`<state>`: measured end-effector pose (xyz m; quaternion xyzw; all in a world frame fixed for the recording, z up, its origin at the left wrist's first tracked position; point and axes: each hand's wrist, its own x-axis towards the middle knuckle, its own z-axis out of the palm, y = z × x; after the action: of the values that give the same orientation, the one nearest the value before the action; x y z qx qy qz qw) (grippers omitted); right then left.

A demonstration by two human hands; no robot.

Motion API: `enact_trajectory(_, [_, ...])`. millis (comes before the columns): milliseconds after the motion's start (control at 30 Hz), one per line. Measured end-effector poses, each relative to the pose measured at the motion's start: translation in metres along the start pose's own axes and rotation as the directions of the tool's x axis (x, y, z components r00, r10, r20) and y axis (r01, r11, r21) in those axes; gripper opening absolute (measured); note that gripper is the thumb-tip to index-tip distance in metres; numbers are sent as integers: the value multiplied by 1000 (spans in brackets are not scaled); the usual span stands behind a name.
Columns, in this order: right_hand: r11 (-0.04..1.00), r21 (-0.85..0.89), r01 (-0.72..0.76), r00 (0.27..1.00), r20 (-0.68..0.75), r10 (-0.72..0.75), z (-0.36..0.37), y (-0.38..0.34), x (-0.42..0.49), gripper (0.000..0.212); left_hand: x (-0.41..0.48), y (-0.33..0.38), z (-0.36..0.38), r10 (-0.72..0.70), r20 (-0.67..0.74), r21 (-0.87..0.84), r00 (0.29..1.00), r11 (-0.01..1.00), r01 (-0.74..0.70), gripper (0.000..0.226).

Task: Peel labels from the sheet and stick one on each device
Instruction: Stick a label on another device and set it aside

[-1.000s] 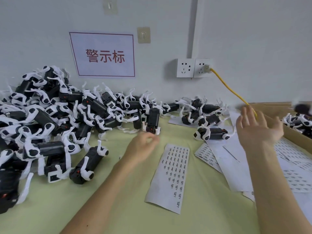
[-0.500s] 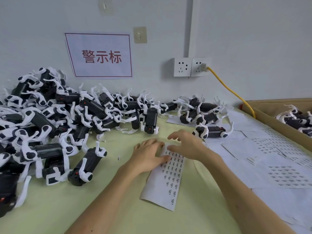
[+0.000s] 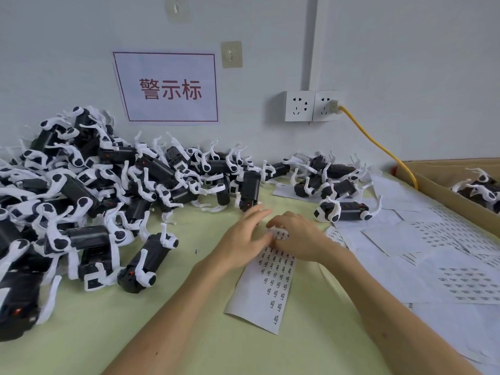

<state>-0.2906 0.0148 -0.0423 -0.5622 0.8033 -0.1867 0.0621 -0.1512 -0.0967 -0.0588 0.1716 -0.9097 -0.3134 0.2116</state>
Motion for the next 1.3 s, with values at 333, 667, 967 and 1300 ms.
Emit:
enact_trajectory(333, [933, 349, -81, 950, -256, 178, 3, 0, 6, 72, -1, 4, -1, 160, -423, 164, 892, 982, -99, 43])
enact_trajectory(667, [890, -449, 82, 988, -79, -132, -21, 0, 48, 84, 6, -24, 5, -318, -80, 504, 945, 805, 313, 85])
enact_trajectory(967, [935, -354, 20, 973, -208, -99, -29, -11, 85, 24, 2, -18, 0, -302, -94, 431, 949, 847, 313, 64])
enact_trajectory(1300, [-32, 994, 101, 991, -98, 88, -21, -19, 12, 33, -2, 22, -11, -262, -192, -765, 946, 644, 24, 41])
